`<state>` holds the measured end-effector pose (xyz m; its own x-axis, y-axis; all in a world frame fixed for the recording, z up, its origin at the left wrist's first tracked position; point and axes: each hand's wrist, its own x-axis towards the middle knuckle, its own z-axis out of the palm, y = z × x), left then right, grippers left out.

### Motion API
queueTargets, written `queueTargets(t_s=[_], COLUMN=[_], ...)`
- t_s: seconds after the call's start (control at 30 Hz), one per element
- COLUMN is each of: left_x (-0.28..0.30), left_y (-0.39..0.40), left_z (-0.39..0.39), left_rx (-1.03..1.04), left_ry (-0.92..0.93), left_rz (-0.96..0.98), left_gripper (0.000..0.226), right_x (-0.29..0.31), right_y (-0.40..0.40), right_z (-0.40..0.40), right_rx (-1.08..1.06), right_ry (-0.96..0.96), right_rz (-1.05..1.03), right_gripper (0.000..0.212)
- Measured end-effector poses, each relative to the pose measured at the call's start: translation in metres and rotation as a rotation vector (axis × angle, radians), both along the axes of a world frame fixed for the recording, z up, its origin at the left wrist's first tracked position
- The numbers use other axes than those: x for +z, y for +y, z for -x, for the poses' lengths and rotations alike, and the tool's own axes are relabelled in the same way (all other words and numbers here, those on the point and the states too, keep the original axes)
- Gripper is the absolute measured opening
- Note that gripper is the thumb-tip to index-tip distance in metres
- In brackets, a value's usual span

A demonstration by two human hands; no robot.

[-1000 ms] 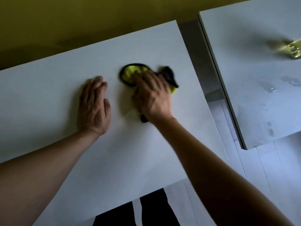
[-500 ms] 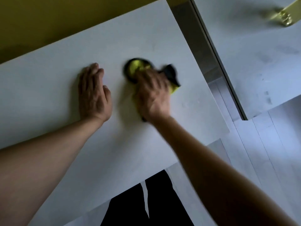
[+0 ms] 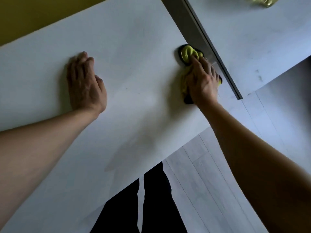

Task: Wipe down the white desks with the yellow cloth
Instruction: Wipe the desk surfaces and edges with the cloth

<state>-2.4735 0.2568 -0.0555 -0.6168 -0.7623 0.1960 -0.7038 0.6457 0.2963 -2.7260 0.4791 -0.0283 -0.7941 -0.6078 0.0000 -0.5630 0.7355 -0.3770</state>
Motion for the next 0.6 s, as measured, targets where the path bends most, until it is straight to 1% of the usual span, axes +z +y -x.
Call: queueTargets(t_s=[0.07,0.13,0.27,0.37,0.43,0.47,0.53,0.6], left_x=[0.000,0.001,0.002,0.003,0.002,0.001,0.001,0.003], left_y=[0.000,0.001,0.001,0.002,0.002,0.002,0.004,0.006], left_z=[-0.001,-0.001,0.000,0.000,-0.002,-0.002,-0.001,0.000], left_rx=[0.007,0.010,0.012,-0.008,-0.012,-0.015,-0.022,-0.025], left_ry=[-0.014,-0.023,-0.015,-0.010,-0.030,-0.042,-0.061,-0.065], left_rz=[0.000,-0.004,0.011,0.024,0.038,0.046,0.049,0.040], left_gripper=[0.051,0.051,0.052,0.052,0.052,0.052,0.053,0.053], right_x=[0.001,0.004,-0.001,-0.002,-0.004,-0.005,-0.007,-0.009], right_y=[-0.006,-0.012,-0.013,-0.006,0.002,0.007,0.018,0.033], right_z=[-0.012,-0.046,-0.144,-0.187,-0.179,-0.169,-0.143,-0.108], right_rx=[-0.076,-0.059,0.262,0.452,0.535,0.543,0.470,0.323], right_ry=[0.000,0.017,0.035,0.009,0.028,0.042,0.056,0.054], right_rz=[-0.008,0.019,0.173,0.158,0.122,0.117,0.133,0.118], right_gripper=[0.056,0.054,0.043,0.046,0.049,0.050,0.049,0.050])
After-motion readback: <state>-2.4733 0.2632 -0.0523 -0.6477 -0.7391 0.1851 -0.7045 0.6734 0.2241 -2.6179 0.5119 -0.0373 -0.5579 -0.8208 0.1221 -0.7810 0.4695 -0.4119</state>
